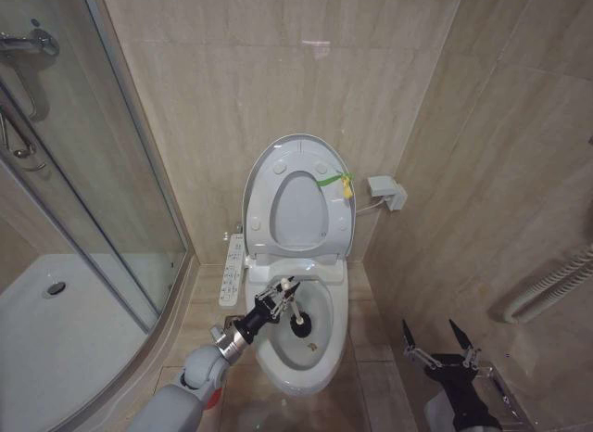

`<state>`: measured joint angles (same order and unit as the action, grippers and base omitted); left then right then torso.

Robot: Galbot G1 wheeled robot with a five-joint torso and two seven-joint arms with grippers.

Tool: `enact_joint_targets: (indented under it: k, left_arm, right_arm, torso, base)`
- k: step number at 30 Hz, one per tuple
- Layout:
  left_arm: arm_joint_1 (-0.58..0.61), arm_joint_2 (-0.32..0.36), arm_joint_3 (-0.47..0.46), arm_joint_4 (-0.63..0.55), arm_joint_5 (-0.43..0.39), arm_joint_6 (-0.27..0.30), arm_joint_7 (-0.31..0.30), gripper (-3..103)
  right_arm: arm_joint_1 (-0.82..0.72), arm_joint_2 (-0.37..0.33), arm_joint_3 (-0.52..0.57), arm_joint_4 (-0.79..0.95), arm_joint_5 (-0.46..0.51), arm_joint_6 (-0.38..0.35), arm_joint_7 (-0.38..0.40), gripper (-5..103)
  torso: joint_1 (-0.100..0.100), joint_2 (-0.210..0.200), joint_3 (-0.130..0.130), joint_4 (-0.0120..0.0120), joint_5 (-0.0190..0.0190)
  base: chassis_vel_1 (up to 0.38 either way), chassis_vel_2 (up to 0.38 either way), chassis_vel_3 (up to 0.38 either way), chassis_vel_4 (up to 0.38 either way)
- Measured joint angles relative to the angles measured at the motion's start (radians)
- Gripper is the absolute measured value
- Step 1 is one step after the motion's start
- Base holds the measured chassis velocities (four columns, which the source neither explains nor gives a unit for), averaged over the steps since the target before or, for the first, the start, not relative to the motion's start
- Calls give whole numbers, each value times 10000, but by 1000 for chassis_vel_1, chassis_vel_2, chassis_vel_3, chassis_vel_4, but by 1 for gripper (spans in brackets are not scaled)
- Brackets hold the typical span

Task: Open the toilet lid, clean the toilet bowl with a toilet brush, close the toilet lid, and flush.

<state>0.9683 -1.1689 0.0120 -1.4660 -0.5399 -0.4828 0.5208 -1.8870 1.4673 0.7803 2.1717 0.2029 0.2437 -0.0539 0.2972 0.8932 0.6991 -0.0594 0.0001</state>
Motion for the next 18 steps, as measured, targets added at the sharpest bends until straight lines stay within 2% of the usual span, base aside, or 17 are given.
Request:
enact_joint_targets:
  k: [7, 18]
  left_arm:
    - [-150, -238, 352, 158, -45, 86, 18, 23]
    - [-907, -847, 1034, 1975, 233, -178, 309, 23]
  right_arm:
    - [0, -1, -1, 0, 0, 0, 0, 100]
    - [0, -1, 0, 0, 0, 0, 0, 100]
  torso:
    - [0, 0, 0, 0, 1]
    - [0, 0, 1, 0, 0]
  base:
    - [0, 0, 0, 0]
    - [0, 0, 0, 0]
